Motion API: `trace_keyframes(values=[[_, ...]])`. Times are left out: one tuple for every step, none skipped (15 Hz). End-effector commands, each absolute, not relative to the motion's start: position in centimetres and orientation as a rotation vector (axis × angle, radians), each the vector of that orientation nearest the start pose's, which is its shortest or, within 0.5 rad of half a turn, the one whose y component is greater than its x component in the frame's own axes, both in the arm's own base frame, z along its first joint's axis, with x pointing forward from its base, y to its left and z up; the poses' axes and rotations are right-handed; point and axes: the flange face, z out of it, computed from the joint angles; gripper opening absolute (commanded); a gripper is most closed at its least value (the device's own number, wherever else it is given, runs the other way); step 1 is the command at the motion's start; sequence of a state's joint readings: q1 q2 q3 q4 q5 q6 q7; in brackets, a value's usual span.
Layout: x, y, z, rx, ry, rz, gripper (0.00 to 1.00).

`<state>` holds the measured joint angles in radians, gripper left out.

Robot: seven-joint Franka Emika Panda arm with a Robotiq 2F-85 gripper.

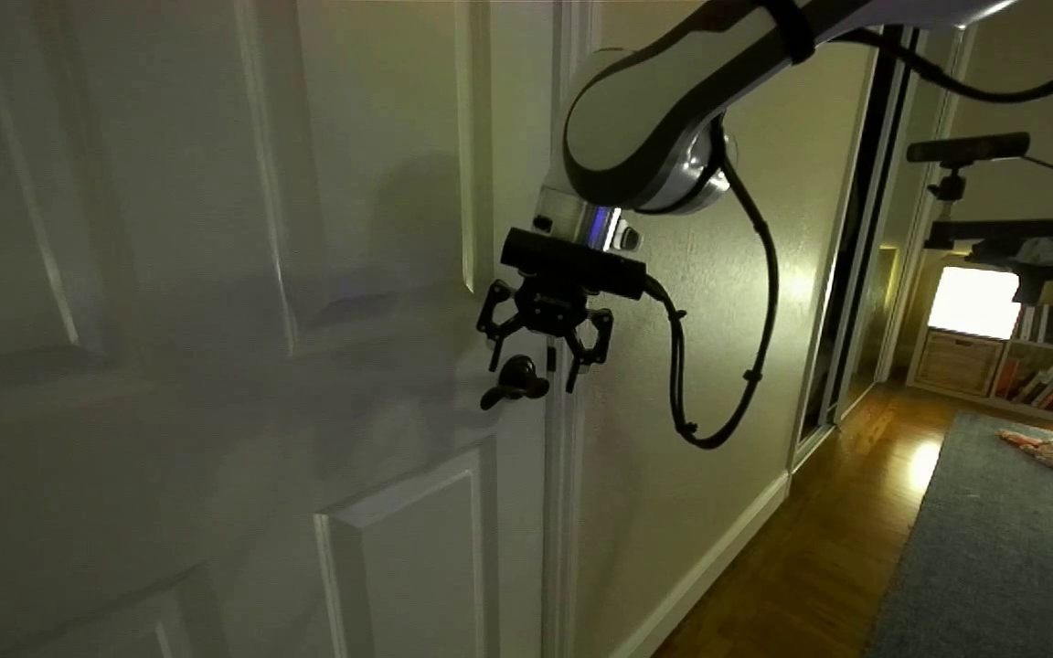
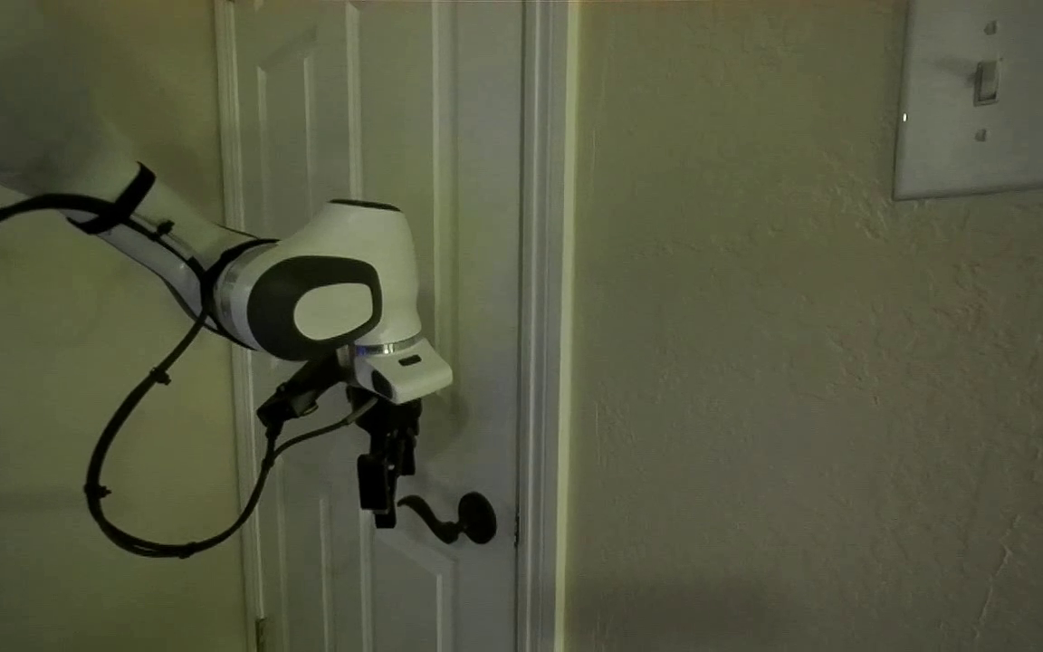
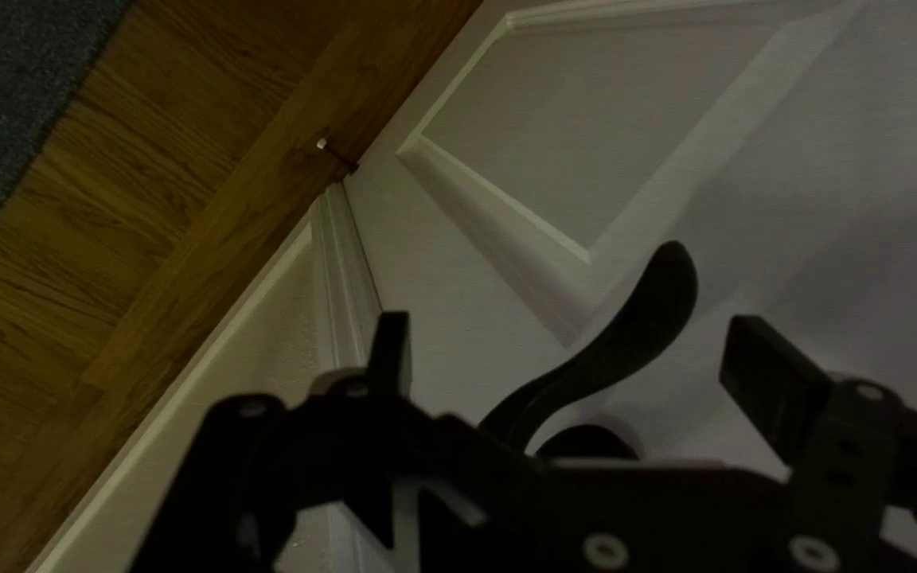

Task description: Open the door

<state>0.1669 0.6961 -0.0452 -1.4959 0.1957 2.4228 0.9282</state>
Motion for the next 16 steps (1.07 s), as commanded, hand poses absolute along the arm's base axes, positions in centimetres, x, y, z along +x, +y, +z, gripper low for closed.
trace_keyframes(values=[[74.1,10.0,27.7,-2.612,1.330,-0.165,0.80],[74.3,9.9,27.4,-2.616,1.330,-0.165,0.67],[74.4,9.9,27.3,-2.617,1.333,-0.167,0.60],[74.6,9.6,27.1,-2.619,1.337,-0.171,0.60],[74.8,9.5,27.0,-2.618,1.340,-0.174,0.61],[75.0,9.4,27.0,-2.616,1.340,-0.179,0.60],[75.2,9.3,27.0,-2.613,1.340,-0.185,0.60],[75.3,9.3,27.0,-2.613,1.338,-0.191,0.60],[75.4,9.3,27.0,-2.613,1.338,-0.193,0.58],[75.5,9.3,26.7,-2.616,1.332,-0.195,0.50],[75.6,9.4,26.6,-2.619,1.328,-0.197,0.48],[75.8,9.5,26.4,-2.622,1.324,-0.198,0.44],[75.9,9.7,26.5,-2.623,1.319,-0.199,0.39],[76.0,9.8,26.4,-2.625,1.317,-0.198,0.16],[76.0,9.9,26.3,-2.627,1.316,-0.193,0.15],[75.9,9.9,26.0,-2.631,1.317,-0.185,0.12]])
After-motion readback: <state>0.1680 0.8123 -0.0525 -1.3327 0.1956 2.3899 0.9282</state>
